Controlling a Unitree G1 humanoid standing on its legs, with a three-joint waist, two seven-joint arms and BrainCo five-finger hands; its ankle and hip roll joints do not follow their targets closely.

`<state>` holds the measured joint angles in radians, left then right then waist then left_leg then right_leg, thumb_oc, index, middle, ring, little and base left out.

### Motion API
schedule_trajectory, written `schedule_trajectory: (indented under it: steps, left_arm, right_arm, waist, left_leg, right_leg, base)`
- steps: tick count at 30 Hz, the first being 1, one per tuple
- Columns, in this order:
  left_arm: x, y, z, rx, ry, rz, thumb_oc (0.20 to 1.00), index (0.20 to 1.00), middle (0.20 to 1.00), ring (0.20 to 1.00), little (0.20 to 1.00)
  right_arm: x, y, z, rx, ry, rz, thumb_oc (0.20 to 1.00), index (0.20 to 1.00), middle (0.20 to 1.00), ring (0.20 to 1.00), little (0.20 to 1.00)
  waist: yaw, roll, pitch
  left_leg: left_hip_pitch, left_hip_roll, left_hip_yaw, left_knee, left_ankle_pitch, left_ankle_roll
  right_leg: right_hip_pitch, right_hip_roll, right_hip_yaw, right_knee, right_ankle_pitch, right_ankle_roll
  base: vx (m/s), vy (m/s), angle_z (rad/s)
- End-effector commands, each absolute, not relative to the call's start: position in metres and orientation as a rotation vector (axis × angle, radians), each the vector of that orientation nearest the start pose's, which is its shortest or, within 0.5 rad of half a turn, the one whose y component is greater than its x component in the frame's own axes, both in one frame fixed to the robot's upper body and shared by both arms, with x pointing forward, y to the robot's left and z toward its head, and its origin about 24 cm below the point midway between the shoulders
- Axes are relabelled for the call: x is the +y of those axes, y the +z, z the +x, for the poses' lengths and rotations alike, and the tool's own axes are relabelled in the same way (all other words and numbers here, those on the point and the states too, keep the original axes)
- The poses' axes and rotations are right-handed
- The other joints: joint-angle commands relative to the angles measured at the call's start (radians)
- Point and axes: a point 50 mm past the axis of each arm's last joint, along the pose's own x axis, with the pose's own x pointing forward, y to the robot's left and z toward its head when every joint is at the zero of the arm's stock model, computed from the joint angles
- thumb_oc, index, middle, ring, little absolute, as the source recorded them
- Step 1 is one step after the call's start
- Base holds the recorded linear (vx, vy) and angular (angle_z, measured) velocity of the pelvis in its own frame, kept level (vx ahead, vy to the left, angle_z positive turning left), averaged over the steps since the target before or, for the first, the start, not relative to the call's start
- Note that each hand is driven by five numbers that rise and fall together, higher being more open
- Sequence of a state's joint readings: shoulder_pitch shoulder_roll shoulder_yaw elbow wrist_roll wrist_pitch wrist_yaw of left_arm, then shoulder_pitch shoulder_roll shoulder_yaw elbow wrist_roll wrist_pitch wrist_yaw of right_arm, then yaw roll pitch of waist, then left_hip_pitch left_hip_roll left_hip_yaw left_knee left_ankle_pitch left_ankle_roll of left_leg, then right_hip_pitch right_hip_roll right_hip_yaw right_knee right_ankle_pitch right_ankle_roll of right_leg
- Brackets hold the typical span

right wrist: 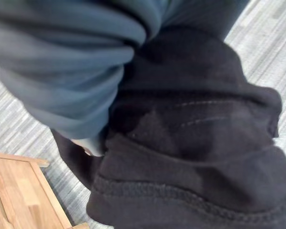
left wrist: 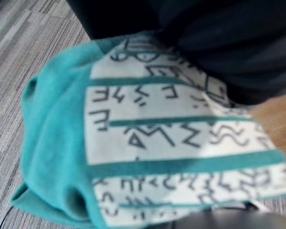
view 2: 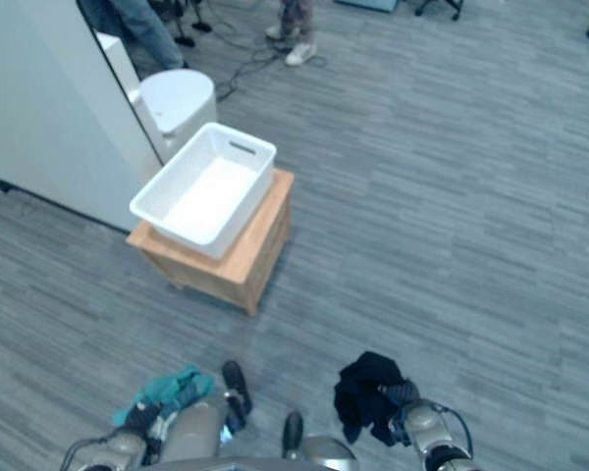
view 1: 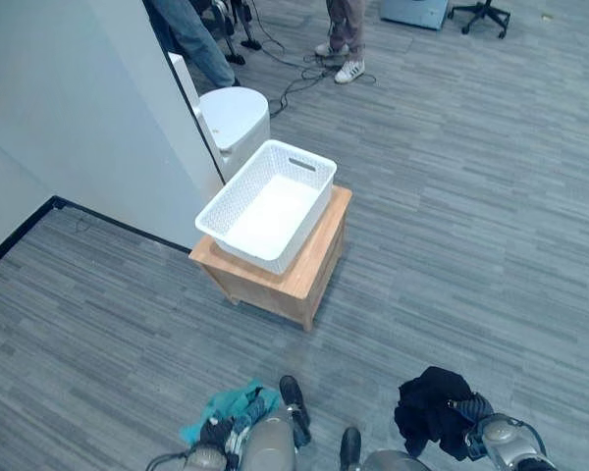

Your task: Tidy up the quilt and then pick up the clothes from the bed and put them into the laundry hamper.

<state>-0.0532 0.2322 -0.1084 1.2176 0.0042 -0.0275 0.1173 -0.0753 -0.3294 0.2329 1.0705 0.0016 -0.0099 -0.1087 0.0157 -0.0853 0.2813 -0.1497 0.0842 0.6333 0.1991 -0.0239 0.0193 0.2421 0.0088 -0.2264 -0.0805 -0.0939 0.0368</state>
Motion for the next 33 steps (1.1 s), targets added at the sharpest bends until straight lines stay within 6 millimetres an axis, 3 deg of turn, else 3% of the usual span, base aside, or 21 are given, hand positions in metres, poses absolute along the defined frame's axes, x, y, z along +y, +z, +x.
schedule_trajectory:
  steps: [1, 2, 4, 8, 10, 11, 12, 14, 15, 17, 19, 21, 22, 23, 24, 26, 27, 28, 29, 32, 33]
  left_arm:
    - [0.238, -0.153, 0.116, 1.129, 0.101, 0.391, 0.200, 0.200, 0.200, 0.200, 0.200]
    - [0.241, -0.152, 0.118, 1.132, 0.096, 0.421, 0.200, 0.200, 0.200, 0.200, 0.200]
    - [0.244, -0.150, 0.121, 1.123, 0.111, 0.422, 0.200, 0.200, 0.200, 0.200, 0.200]
    - [0.250, -0.148, 0.124, 1.106, 0.132, 0.423, 0.200, 0.200, 0.200, 0.200, 0.200]
    - [0.256, -0.144, 0.128, 1.087, 0.131, 0.448, 0.200, 0.200, 0.200, 0.200, 0.200]
    - [0.258, -0.143, 0.129, 1.082, 0.134, 0.459, 0.200, 0.200, 0.200, 0.200, 0.200]
    - [0.267, -0.142, 0.127, 1.092, 0.156, 0.487, 0.200, 0.200, 0.200, 0.200, 0.200]
    - [0.278, -0.140, 0.120, 1.105, 0.193, 0.495, 0.200, 0.200, 0.200, 0.200, 0.200]
    - [0.278, -0.140, 0.120, 1.105, 0.193, 0.495, 0.200, 0.200, 0.200, 0.200, 0.200]
    - [0.290, -0.139, 0.107, 1.132, 0.249, 0.486, 0.200, 0.200, 0.200, 0.200, 0.200]
    - [0.290, -0.143, 0.095, 1.158, 0.306, 0.432, 0.200, 0.200, 0.200, 0.200, 0.200]
    - [0.286, -0.144, 0.093, 1.154, 0.339, 0.388, 0.200, 0.200, 0.200, 0.200, 0.200]
    - [0.283, -0.145, 0.093, 1.146, 0.355, 0.357, 0.200, 0.200, 0.200, 0.200, 0.200]
    - [0.276, -0.147, 0.096, 1.135, 0.332, 0.330, 0.200, 0.200, 0.200, 0.200, 0.200]
    - [0.276, -0.147, 0.096, 1.134, 0.331, 0.330, 0.200, 0.200, 0.200, 0.200, 0.200]
    - [0.268, -0.148, 0.101, 1.135, 0.266, 0.356, 0.200, 0.200, 0.200, 0.200, 0.200]
    - [0.266, -0.149, 0.100, 1.141, 0.245, 0.369, 0.200, 0.200, 0.200, 0.200, 0.200]
    - [0.260, -0.150, 0.102, 1.130, 0.214, 0.373, 0.200, 0.200, 0.200, 0.200, 0.200]
    - [0.255, -0.152, 0.097, 1.146, 0.158, 0.383, 0.200, 0.200, 0.200, 0.200, 0.200]
    - [0.255, -0.152, 0.100, 1.141, 0.113, 0.418, 0.200, 0.200, 0.200, 0.200, 0.200]
    - [0.255, -0.152, 0.100, 1.141, 0.113, 0.418, 0.200, 0.200, 0.200, 0.200, 0.200]
  right_arm:
    - [-0.257, -0.126, 0.154, 0.929, -0.074, -0.481, 0.200, 0.200, 0.200, 0.200, 0.200]
    - [-0.250, -0.126, 0.156, 0.915, -0.077, -0.449, 0.200, 0.200, 0.200, 0.200, 0.200]
    - [-0.247, -0.125, 0.160, 0.901, -0.073, -0.442, 0.200, 0.200, 0.200, 0.200, 0.200]
    - [-0.250, -0.125, 0.159, 0.898, -0.114, -0.417, 0.200, 0.200, 0.200, 0.200, 0.200]
    - [-0.258, -0.124, 0.156, 0.902, -0.177, -0.392, 0.200, 0.200, 0.200, 0.200, 0.200]
    - [-0.262, -0.123, 0.155, 0.904, -0.200, -0.385, 0.200, 0.200, 0.200, 0.200, 0.200]
    - [-0.273, -0.117, 0.157, 0.877, -0.264, -0.361, 0.200, 0.200, 0.200, 0.200, 0.200]
    - [-0.281, -0.103, 0.166, 0.780, -0.309, -0.338, 0.200, 0.200, 0.200, 0.200, 0.200]
    - [-0.281, -0.103, 0.166, 0.780, -0.309, -0.338, 0.200, 0.200, 0.200, 0.200, 0.200]
    - [-0.292, -0.076, 0.184, 0.632, -0.331, -0.385, 0.200, 0.200, 0.200, 0.200, 0.200]
    - [-0.301, -0.048, 0.204, 0.497, -0.331, -0.448, 0.200, 0.200, 0.200, 0.200, 0.200]
    - [-0.307, -0.032, 0.212, 0.426, -0.339, -0.491, 0.200, 0.200, 0.200, 0.200, 0.200]
    - [-0.313, -0.019, 0.217, 0.375, -0.355, -0.531, 0.200, 0.200, 0.200, 0.200, 0.200]
    - [-0.318, 0.011, 0.234, 0.255, -0.359, -0.614, 0.200, 0.200, 0.200, 0.200, 0.200]
    - [-0.318, 0.011, 0.234, 0.255, -0.360, -0.614, 0.200, 0.200, 0.200, 0.200, 0.200]
    - [-0.325, 0.043, 0.247, 0.145, -0.379, -0.694, 0.200, 0.200, 0.200, 0.200, 0.200]
    - [-0.332, 0.049, 0.247, 0.134, -0.405, -0.713, 0.200, 0.200, 0.200, 0.200, 0.200]
    - [-0.340, 0.060, 0.246, 0.109, -0.439, -0.740, 0.200, 0.200, 0.200, 0.200, 0.200]
    - [-0.347, 0.097, 0.249, -0.016, -0.476, -0.808, 0.200, 0.200, 0.200, 0.200, 0.200]
    - [-0.342, 0.137, 0.258, -0.175, -0.475, -0.847, 0.200, 0.200, 0.200, 0.200, 0.200]
    - [-0.342, 0.137, 0.258, -0.176, -0.475, -0.847, 0.200, 0.200, 0.200, 0.200, 0.200]
  waist:
    - [-0.006, 0.034, -0.034]
    - [-0.034, 0.037, -0.017]
    - [-0.041, 0.050, -0.009]
    - [-0.039, 0.054, -0.015]
    - [-0.044, 0.057, -0.034]
    - [-0.051, 0.053, -0.042]
    - [-0.067, 0.043, -0.060]
    - [-0.087, 0.025, -0.070]
    - [-0.087, 0.025, -0.070]
    - [-0.087, 0.007, -0.077]
    - [-0.084, 0.011, -0.077]
    - [-0.091, 0.015, -0.074]
    - [-0.093, 0.011, -0.072]
    - [-0.092, -0.007, -0.057]
    - [-0.092, -0.007, -0.055]
    - [-0.079, -0.011, -0.034]
    - [-0.084, -0.007, -0.042]
    - [-0.095, -0.001, -0.044]
    - [-0.119, 0.028, -0.073]
    - [-0.123, 0.019, -0.101]
    - [-0.124, 0.019, -0.101]
  left_leg:
    - [0.147, -0.038, -0.133, -0.157, -0.016, -0.022]
    - [0.201, -0.051, -0.152, -0.180, -0.036, 0.008]
    - [0.217, -0.026, -0.150, -0.205, -0.010, 0.010]
    - [0.240, -0.008, -0.198, -0.235, 0.005, -0.012]
    - [0.250, 0.002, -0.263, -0.259, 0.005, -0.042]
    - [0.253, 0.002, -0.292, -0.261, -0.004, -0.053]
    - [0.262, 0.029, -0.380, -0.257, -0.025, -0.086]
    - [0.280, 0.069, -0.450, -0.252, -0.035, -0.122]
    - [0.280, 0.070, -0.450, -0.252, -0.035, -0.123]
    - [0.308, 0.123, -0.478, -0.266, -0.022, -0.159]
    - [0.276, 0.182, -0.476, -0.253, 0.039, -0.184]
    - [0.245, 0.214, -0.453, -0.231, 0.080, -0.189]
    - [0.212, 0.231, -0.391, -0.182, 0.099, -0.173]
    - [0.191, 0.182, -0.268, -0.067, 0.018, -0.129]
    - [0.187, 0.183, -0.270, -0.056, 0.011, -0.127]
    - [0.118, 0.068, -0.267, 0.066, -0.089, -0.100]
    - [0.121, 0.055, -0.240, 0.067, -0.113, -0.104]
    - [0.119, 0.054, -0.179, 0.053, -0.091, -0.100]
    - [0.191, 0.011, -0.207, -0.099, -0.066, -0.078]
    - [0.235, 0.011, -0.237, -0.215, -0.031, -0.078]
    - [0.238, 0.010, -0.237, -0.221, -0.028, -0.078]
  right_leg:
    - [-0.171, -0.090, 0.004, 0.455, -0.035, 0.123]
    - [-0.256, -0.112, 0.028, 0.654, 0.054, 0.188]
    - [-0.343, -0.103, 0.050, 0.745, 0.092, 0.184]
    - [-0.346, -0.157, 0.048, 0.609, 0.061, 0.162]
    - [-0.347, -0.193, 0.118, 0.379, 0.058, 0.133]
    - [-0.332, -0.212, 0.166, 0.270, 0.078, 0.137]
    - [-0.339, -0.286, 0.348, 0.136, 0.174, 0.160]
    - [-0.347, -0.281, 0.510, 0.115, 0.202, 0.188]
    - [-0.346, -0.281, 0.510, 0.116, 0.201, 0.188]
    - [-0.328, -0.265, 0.493, 0.102, 0.151, 0.200]
    - [-0.311, -0.228, 0.466, 0.077, 0.131, 0.193]
    - [-0.285, -0.213, 0.436, 0.057, 0.121, 0.181]
    - [-0.268, -0.206, 0.406, 0.053, 0.106, 0.163]
    - [-0.242, -0.191, 0.341, 0.041, 0.091, 0.128]
    - [-0.241, -0.192, 0.340, 0.041, 0.090, 0.130]
    - [-0.233, -0.169, 0.305, 0.059, 0.081, 0.103]
    - [-0.219, -0.160, 0.290, 0.059, 0.066, 0.105]
    - [-0.216, -0.155, 0.256, 0.063, 0.069, 0.108]
    - [-0.215, -0.142, 0.199, 0.076, 0.082, 0.121]
    - [-0.223, -0.142, 0.174, 0.093, 0.080, 0.126]
    - [-0.223, -0.142, 0.174, 0.094, 0.079, 0.126]
  base:
    - [0.25, 0.021, 0.74]
    - [0.31, -0.004, 0.74]
    - [0.18, -0.108, 1.03]
    - [0.18, -0.172, 0.86]
    - [0.30, -0.358, 0.97]
    - [0.43, -0.694, 1.30]
    - [0.42, -0.778, 1.28]
    - [0.34, -0.726, 1.76]
    - [0.26, -0.634, 2.20]
    - [0.17, -0.604, 0.97]
    - [0.05, -0.559, 0.44]
    - [0.00, -0.351, 0.52]
    - [-0.09, -0.428, 0.84]
    - [-0.08, -0.417, 0.85]
    - [-0.11, -0.395, 0.93]
    - [-0.07, -0.219, 0.46]
    - [-0.07, -0.194, 0.63]
    - [0.06, -0.023, 1.27]
    - [0.03, -0.028, 1.81]
    - [0.06, 0.029, 0.99]
    - [0.02, 0.013, 0.40]
